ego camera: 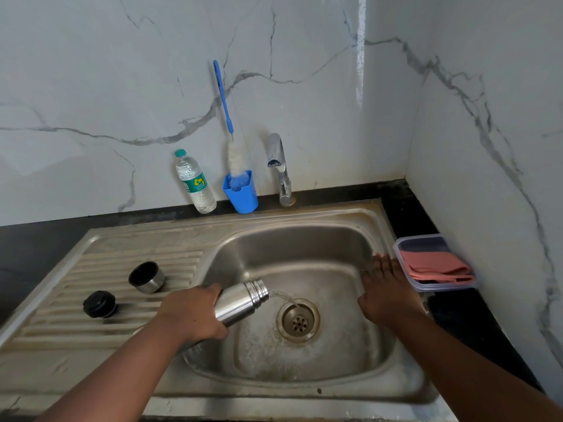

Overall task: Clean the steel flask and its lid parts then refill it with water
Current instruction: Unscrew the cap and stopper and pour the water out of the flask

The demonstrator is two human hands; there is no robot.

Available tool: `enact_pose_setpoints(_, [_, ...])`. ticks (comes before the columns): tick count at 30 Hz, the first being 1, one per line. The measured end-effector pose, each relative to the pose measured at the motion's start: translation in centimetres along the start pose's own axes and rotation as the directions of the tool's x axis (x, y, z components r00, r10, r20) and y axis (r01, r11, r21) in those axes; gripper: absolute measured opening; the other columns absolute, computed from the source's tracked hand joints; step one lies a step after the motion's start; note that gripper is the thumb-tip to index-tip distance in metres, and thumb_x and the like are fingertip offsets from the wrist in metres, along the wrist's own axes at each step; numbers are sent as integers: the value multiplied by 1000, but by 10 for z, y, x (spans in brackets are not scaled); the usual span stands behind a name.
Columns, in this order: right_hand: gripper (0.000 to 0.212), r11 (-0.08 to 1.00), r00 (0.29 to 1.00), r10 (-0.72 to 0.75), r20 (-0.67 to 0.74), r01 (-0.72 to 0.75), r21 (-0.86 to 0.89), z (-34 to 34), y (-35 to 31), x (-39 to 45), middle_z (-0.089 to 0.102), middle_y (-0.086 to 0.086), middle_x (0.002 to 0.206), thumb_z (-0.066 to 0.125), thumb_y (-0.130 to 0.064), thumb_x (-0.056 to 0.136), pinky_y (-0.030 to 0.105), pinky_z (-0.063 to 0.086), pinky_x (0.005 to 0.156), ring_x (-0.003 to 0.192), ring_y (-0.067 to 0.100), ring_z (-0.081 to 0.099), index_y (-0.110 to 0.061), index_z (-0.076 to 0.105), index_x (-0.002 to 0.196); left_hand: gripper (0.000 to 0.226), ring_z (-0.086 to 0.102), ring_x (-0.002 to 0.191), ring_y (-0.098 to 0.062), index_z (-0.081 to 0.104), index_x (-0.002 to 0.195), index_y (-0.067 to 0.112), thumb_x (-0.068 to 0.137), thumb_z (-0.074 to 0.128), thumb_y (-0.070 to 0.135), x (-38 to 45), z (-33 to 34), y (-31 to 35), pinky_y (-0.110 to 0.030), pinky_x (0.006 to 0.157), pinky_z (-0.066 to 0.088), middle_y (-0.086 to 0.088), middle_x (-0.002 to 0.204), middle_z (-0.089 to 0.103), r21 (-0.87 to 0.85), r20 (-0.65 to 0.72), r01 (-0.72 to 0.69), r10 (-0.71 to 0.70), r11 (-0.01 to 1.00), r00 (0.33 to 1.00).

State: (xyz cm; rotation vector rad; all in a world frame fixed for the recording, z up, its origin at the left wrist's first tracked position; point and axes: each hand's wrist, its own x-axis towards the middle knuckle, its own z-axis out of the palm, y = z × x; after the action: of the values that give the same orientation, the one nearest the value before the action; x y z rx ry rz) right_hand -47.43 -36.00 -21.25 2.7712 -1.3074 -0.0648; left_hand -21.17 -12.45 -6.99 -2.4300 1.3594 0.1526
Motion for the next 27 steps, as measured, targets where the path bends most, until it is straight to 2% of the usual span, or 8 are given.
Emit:
enact_pose_setpoints(9, [62, 1000, 1000, -1, 0, 1, 2, 0, 0, -1, 59, 39, 115, 35, -35, 64, 52, 23, 101, 106, 54, 59, 4, 74, 92, 68, 64, 91, -16, 48, 117, 34, 57, 66, 63, 0, -3, 0, -27, 65, 40, 8, 106, 63, 0, -12, -16, 16, 1000, 1000])
enact_pose_setpoints(16, [61, 1000, 1000, -3, -23, 3, 3, -1, -1, 0, 60, 38, 114, 35, -36, 62, 48, 24, 102, 105, 54, 60, 2, 75, 90, 69, 62, 88, -16, 47, 118, 35, 57, 63, 63, 2, -2, -2, -27, 65, 43, 9, 102, 60, 23, -7, -32, 32, 999, 999])
enact_pose_setpoints(24, [57, 1000, 1000, 1, -25, -2, -7, -1, -1, -1, 61, 37, 114, 41, -34, 61, 48, 24, 102, 106, 53, 60, 2, 75, 91, 70, 63, 92, -18, 47, 119, 34, 57, 64, 61, 5, -4, -1, -28, 66, 40, 6, 105, 61, 53, 2, -37, 37, 998, 999])
enact_pose_setpoints(27, [62, 1000, 1000, -6, -25, 6, -2, 0, -1, 0, 60, 38, 115, 36, -35, 63, 49, 23, 102, 106, 54, 59, 3, 75, 92, 68, 62, 90, -17, 46, 119, 33, 59, 64, 58, 5, -6, 1, -28, 64, 39, 7, 104, 59, 65, 11, -41, 40, 997, 999])
